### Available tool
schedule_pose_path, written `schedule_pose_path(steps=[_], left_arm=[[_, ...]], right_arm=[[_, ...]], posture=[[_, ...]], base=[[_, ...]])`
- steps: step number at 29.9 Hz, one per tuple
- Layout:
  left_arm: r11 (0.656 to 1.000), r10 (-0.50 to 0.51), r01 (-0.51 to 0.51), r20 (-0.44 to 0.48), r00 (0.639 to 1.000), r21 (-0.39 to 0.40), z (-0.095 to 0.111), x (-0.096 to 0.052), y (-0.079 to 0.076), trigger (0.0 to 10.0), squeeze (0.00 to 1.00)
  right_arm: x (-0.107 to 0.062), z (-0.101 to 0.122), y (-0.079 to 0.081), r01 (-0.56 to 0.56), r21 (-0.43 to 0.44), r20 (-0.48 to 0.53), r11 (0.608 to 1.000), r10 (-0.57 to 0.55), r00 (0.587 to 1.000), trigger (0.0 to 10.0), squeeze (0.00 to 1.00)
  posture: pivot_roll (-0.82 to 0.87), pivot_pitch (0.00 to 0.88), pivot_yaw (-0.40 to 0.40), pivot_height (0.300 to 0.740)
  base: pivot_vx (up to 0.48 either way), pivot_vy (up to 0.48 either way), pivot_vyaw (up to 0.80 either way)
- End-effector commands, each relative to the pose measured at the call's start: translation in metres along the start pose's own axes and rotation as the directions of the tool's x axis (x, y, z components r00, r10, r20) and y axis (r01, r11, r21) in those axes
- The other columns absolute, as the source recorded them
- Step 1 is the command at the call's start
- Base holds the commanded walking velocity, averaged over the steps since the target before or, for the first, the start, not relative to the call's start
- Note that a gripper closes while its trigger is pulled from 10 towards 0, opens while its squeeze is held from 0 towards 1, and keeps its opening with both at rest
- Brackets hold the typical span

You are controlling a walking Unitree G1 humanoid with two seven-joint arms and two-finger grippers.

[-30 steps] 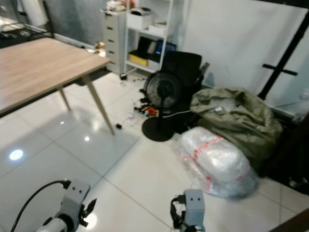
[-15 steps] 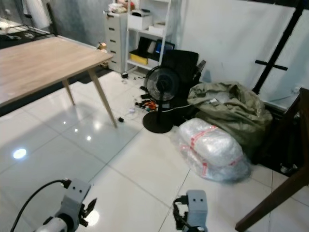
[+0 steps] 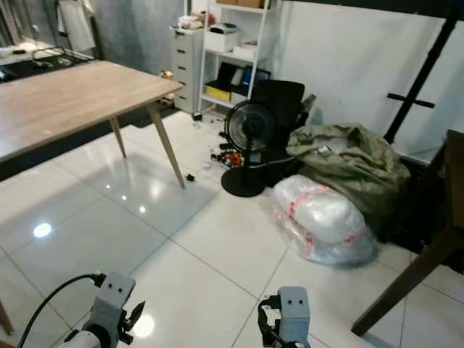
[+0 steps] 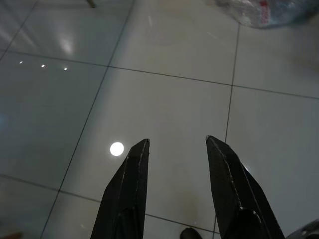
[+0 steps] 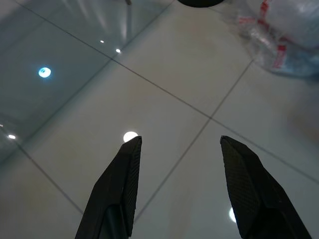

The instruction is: Setting the table

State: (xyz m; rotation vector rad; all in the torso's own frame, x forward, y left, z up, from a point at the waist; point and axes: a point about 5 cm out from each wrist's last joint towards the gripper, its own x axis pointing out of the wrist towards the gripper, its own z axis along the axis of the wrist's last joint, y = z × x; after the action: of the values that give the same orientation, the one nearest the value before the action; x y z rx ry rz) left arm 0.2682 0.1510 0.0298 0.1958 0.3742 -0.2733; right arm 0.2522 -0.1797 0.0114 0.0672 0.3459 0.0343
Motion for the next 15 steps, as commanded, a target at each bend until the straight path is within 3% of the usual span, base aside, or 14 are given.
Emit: schedule_pose_path(steps=[1,15], left_arm=[[1.000,-0.006,0.006,-0.020,1.000,-0.009,-0.0034,-0.0001,-0.0020,10.0,0.00],[1.000,-0.010,0.009,-0.016,1.000,-0.005,-0.0028,0.0001,-0.0023,10.0,0.00]], right_arm=[[-0.0027,-0.0047,-0.0059,0.021,0.015,-0.023,1.000,-0.020,1.000,10.0,0.00],[-0.0029,-0.0058,-0.0078,0.033,0.039,-0.029,0.999,-0.032,0.999,10.0,0.00]], posture=[[0.02,0.033,0.057,0.740],[0.02,0.033,0.058,0.740]], base=[[0.000,0.000,-0.80],[0.000,0.000,-0.80]])
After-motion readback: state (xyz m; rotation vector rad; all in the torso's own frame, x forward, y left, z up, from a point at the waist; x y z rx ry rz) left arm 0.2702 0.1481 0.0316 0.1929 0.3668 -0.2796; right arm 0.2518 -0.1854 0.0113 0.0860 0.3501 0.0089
